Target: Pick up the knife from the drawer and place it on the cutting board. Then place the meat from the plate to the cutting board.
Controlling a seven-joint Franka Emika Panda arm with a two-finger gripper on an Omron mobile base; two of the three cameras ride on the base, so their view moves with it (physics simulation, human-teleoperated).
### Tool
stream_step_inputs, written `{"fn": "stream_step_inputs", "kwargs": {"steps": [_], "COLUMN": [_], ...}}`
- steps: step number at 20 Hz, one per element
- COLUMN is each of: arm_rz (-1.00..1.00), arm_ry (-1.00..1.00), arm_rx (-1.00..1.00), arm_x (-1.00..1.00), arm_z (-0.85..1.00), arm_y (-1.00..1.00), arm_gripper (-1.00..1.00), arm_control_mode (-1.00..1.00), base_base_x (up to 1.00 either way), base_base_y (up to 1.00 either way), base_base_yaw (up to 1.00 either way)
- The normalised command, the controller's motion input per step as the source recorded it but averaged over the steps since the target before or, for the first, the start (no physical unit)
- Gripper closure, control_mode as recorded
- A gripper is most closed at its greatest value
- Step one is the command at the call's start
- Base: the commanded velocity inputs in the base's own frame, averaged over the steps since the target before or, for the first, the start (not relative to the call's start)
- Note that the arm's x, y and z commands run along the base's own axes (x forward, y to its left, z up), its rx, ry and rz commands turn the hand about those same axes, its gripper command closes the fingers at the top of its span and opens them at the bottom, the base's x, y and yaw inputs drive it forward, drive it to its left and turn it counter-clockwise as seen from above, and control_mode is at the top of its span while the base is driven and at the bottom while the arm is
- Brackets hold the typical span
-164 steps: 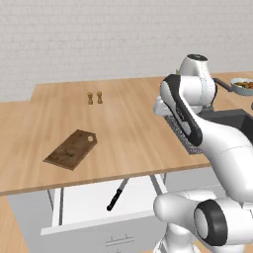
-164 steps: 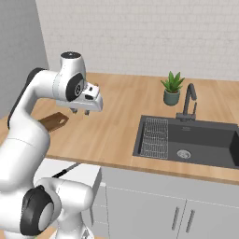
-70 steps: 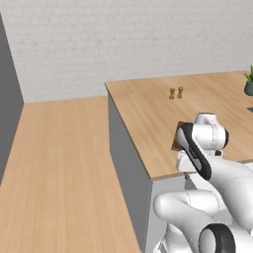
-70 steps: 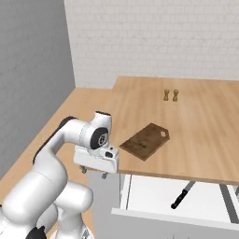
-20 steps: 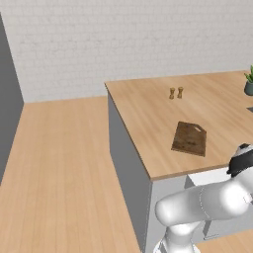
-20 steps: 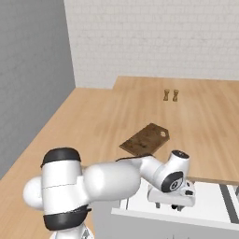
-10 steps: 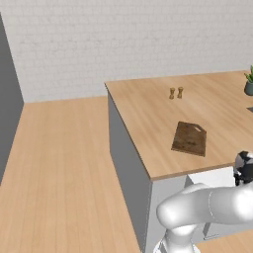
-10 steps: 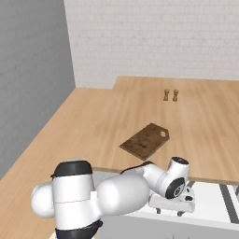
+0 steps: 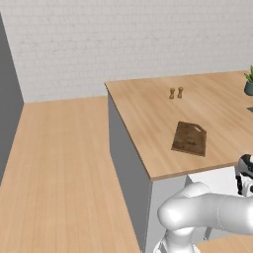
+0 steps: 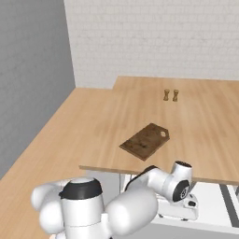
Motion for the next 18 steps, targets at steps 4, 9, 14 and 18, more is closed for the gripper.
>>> {"fn": "stream_step_inputs", "kwargs": {"steps": [4,9,14,18], "arm_rz": [0.0,0.0,0.0,0.0], "arm_ry": [0.19,0.19,0.17,0.12], "arm_rx": [0.0,0.0,0.0,0.0], "arm_x": [-0.47,-0.67,-0.8,-0.77], "arm_z": [-0.09,-0.14,-0.12,-0.14], "arm_y": [-0.18,-0.12,-0.11,-0.11], "arm_gripper": [-1.0,-1.0,-1.0,-1.0], "arm_control_mode": [-1.0,-1.0,-1.0,-1.0], "base_base_x": [0.0,0.0,0.0,0.0], "base_base_y": [0.0,0.0,0.0,0.0], "base_base_yaw": [0.0,0.0,0.0,0.0]}}
